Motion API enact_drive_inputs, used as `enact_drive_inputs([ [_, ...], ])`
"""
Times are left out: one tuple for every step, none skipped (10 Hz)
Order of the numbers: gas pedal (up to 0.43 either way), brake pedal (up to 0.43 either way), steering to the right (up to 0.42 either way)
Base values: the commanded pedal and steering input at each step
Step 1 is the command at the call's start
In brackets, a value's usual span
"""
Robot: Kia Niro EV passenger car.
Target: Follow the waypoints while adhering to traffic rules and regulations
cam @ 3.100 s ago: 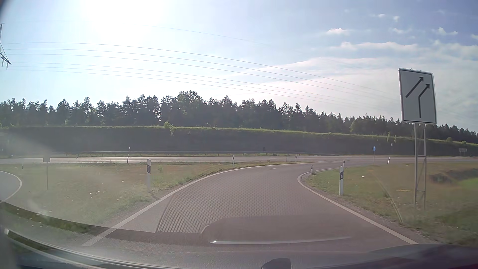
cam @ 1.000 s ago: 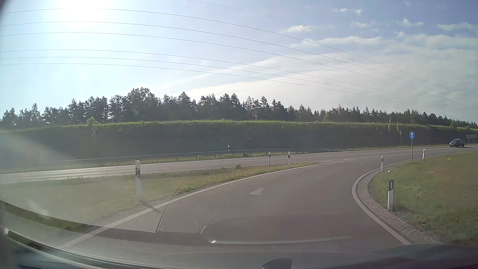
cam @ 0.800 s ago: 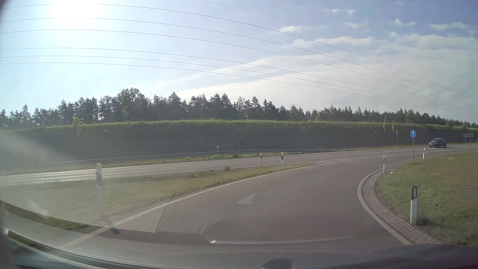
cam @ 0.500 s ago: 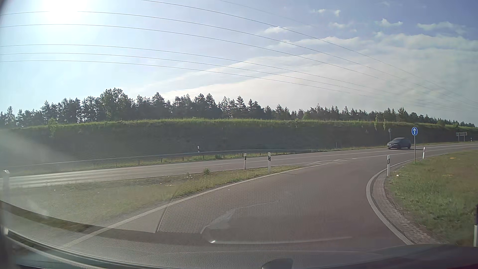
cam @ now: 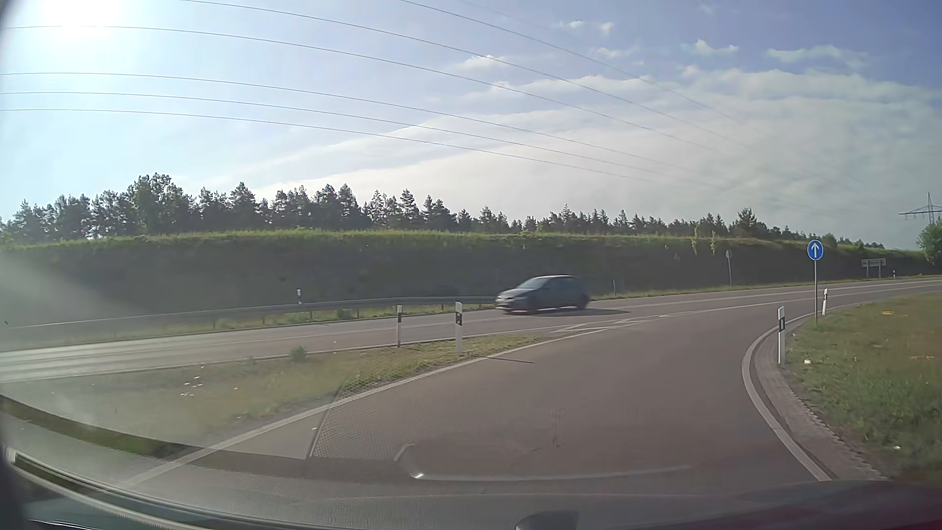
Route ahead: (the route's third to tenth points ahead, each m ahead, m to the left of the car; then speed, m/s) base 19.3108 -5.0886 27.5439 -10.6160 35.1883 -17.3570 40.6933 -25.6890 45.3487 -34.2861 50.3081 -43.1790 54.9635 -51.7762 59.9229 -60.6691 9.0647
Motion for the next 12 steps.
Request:
enact_drive_inputs([
  [0.118,0.0,0.143],
  [0.118,0.0,0.151],
  [0.118,0.0,0.16],
  [0.118,0.0,0.163],
  [0.118,0.0,0.164],
  [0.118,0.0,0.164],
  [0.138,0.0,0.163],
  [0.157,0.0,0.162],
  [0.169,0.0,0.16],
  [0.177,0.0,0.159],
  [0.177,0.0,0.158],
  [0.189,0.0,0.155],
])
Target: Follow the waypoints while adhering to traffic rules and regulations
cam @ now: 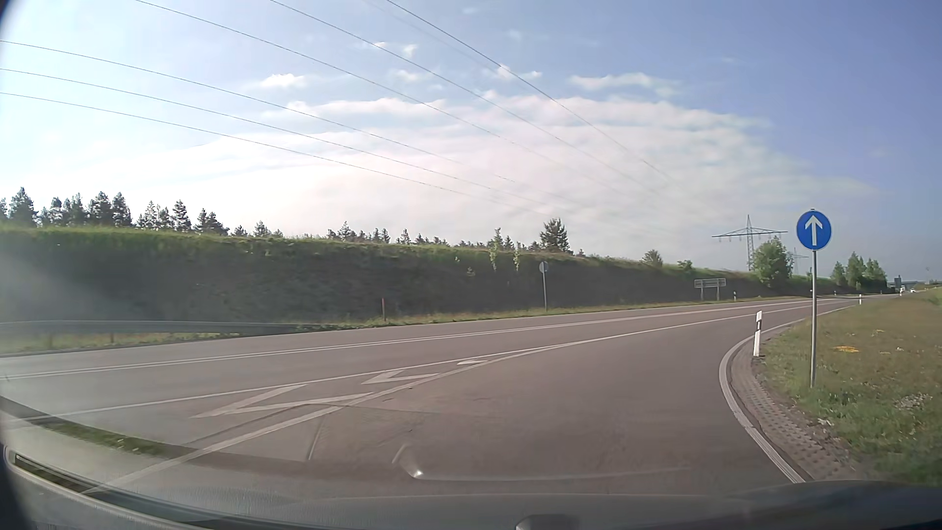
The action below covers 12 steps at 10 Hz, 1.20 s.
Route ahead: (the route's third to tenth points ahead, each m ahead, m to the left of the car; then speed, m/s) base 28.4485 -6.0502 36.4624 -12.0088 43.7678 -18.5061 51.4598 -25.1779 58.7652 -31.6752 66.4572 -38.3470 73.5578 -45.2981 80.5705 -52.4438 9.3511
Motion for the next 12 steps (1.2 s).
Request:
enact_drive_inputs([
  [0.189,0.0,0.15],
  [0.189,0.0,0.146],
  [0.189,0.0,0.142],
  [0.209,0.0,0.138],
  [0.22,0.0,0.135],
  [0.228,0.0,0.131],
  [0.228,0.0,0.127],
  [0.22,0.0,0.126],
  [0.22,0.0,0.125],
  [0.22,0.0,0.125],
  [0.22,0.0,0.125],
  [0.22,0.0,0.126],
])
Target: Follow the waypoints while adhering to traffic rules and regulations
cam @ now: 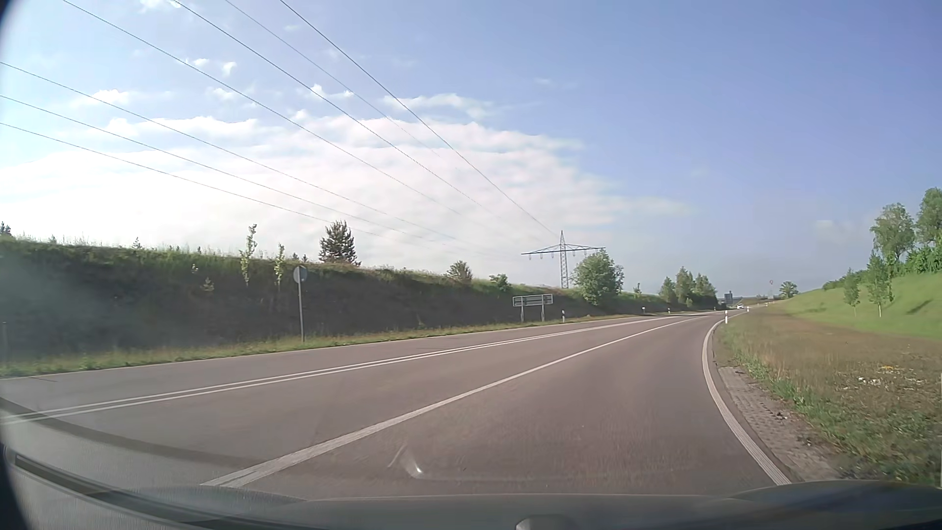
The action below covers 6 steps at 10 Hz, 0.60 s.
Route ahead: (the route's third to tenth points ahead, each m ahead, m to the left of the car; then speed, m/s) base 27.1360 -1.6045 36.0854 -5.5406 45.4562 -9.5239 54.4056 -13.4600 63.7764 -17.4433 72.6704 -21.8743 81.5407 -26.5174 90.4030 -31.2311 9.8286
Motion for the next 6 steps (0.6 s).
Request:
enact_drive_inputs([
  [0.22,0.0,0.128],
  [0.228,0.0,0.13],
  [0.228,0.0,0.13],
  [0.228,0.0,0.128],
  [0.24,0.0,0.121],
  [0.248,0.0,0.113],
])
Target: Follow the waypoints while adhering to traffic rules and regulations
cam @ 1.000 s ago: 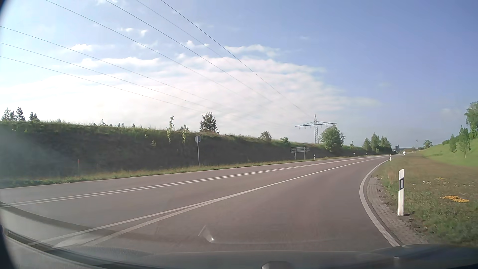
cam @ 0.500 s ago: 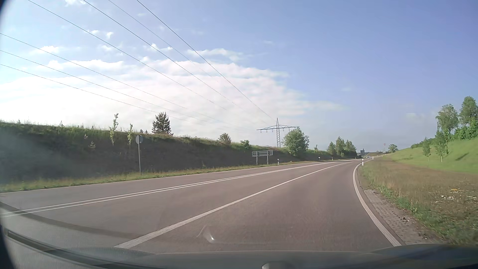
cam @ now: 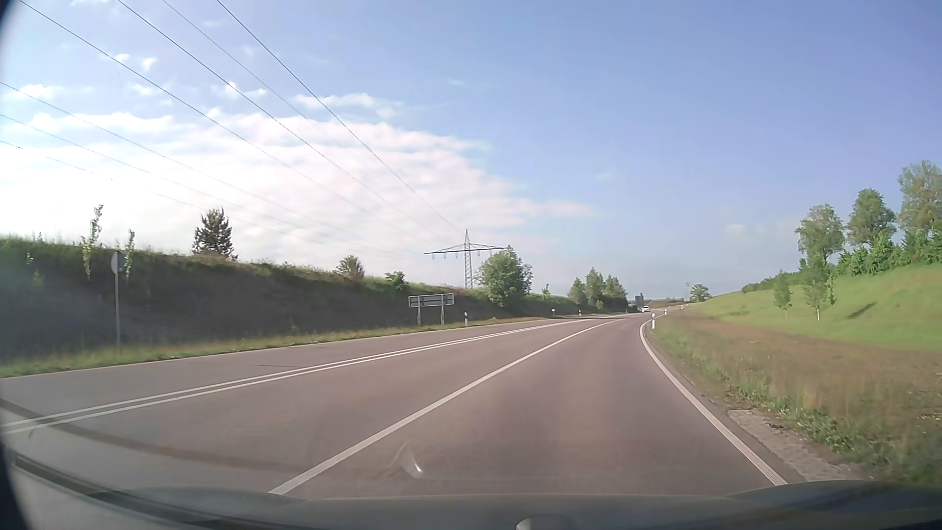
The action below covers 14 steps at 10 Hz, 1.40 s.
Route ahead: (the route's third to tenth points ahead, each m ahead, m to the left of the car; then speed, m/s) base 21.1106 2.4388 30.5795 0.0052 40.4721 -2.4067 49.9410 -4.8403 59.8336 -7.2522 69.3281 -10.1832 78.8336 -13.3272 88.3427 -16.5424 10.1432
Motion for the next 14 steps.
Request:
enact_drive_inputs([
  [0.268,0.0,0.105],
  [0.28,0.0,0.093],
  [0.287,0.0,0.079],
  [0.287,0.0,0.068],
  [0.287,0.0,0.061],
  [0.287,0.0,0.054],
  [0.287,0.0,0.045],
  [0.311,0.0,0.041],
  [0.331,0.0,0.036],
  [0.35,0.0,0.031],
  [0.35,0.0,0.026],
  [0.358,0.0,0.019],
  [0.358,0.0,0.016],
  [0.358,0.0,0.016],
])
